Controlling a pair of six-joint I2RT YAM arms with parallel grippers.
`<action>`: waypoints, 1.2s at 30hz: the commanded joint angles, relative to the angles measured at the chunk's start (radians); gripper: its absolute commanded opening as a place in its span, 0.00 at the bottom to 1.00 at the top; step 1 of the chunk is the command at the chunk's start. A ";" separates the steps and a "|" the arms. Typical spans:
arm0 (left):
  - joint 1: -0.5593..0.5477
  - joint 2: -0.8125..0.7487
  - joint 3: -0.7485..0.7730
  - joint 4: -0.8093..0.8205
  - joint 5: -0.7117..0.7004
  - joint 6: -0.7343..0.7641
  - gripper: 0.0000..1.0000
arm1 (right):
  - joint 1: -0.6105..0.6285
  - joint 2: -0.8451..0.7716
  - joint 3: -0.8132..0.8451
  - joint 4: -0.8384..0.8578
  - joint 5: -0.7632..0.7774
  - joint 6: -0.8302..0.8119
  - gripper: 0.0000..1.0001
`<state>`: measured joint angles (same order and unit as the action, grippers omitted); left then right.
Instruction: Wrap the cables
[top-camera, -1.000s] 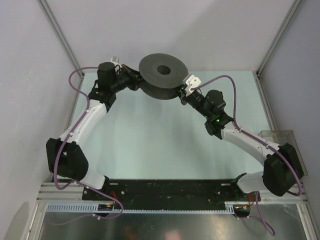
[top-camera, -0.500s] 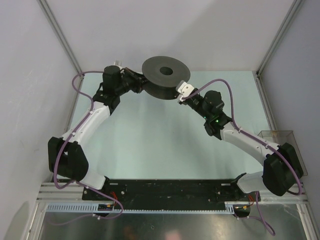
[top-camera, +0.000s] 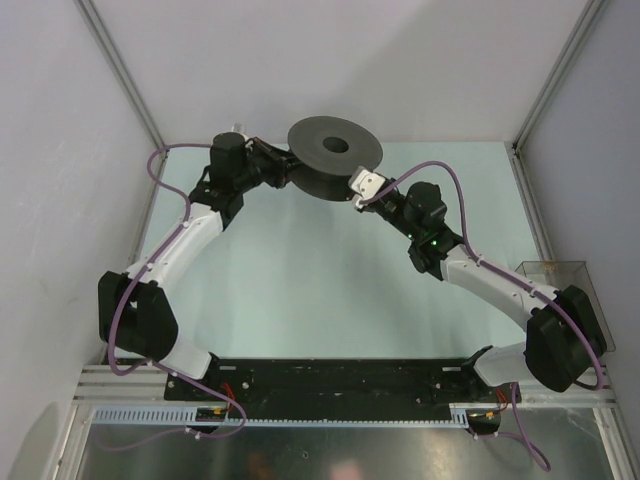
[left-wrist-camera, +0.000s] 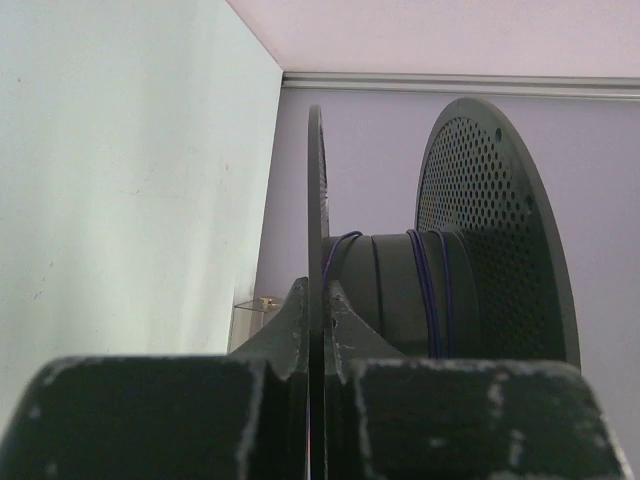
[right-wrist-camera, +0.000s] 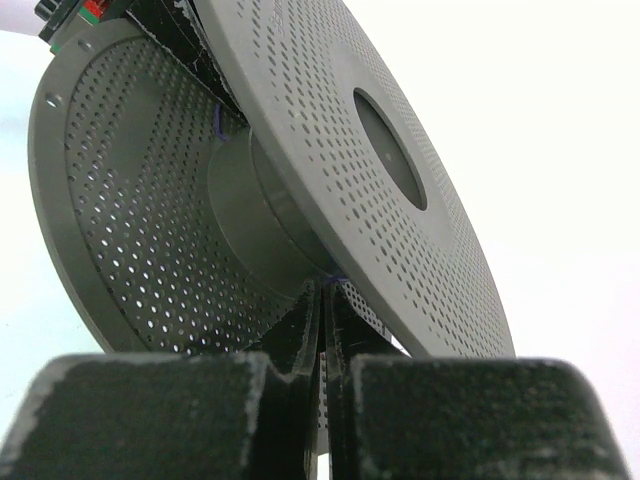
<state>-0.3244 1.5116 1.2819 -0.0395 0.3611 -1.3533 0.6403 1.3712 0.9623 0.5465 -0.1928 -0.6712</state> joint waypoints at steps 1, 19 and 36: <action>-0.098 0.022 0.015 0.092 -0.014 0.082 0.00 | 0.089 -0.011 0.012 0.083 -0.326 0.051 0.00; -0.043 0.185 -0.016 0.235 0.099 0.219 0.00 | 0.020 0.149 0.009 0.149 -0.130 0.038 0.00; 0.021 0.650 0.136 0.472 0.155 0.132 0.00 | -0.051 0.572 0.048 0.485 -0.060 -0.073 0.00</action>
<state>-0.2539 2.0533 1.2995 0.2844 0.5037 -1.3025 0.5800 1.8584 0.9440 0.7498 -0.1024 -0.7528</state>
